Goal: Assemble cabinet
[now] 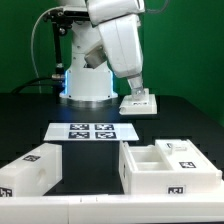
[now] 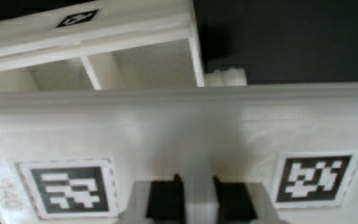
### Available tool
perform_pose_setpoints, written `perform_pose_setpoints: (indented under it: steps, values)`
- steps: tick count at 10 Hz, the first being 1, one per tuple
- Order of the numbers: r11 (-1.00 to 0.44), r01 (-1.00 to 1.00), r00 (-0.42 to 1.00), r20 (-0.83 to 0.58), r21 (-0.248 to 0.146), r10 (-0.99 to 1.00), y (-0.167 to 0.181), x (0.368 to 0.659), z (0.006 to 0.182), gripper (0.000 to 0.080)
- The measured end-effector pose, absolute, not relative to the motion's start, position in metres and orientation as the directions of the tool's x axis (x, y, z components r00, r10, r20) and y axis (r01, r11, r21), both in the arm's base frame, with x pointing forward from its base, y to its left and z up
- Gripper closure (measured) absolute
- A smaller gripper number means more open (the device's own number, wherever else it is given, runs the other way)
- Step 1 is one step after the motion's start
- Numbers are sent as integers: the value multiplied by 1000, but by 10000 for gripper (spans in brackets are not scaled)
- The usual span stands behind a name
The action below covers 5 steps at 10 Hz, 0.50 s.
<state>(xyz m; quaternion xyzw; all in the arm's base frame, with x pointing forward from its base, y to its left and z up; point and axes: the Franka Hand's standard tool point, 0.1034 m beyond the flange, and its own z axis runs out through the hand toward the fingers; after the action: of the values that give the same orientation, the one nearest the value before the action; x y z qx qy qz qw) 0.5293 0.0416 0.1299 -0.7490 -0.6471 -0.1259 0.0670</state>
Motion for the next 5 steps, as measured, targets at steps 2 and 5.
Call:
perform_pose_setpoints:
  steps: [2,5]
  values:
    - [-149,987,129,253,62,959,36,529,129,734]
    - [-148,988,152,217,-37,964,33,508,109,734]
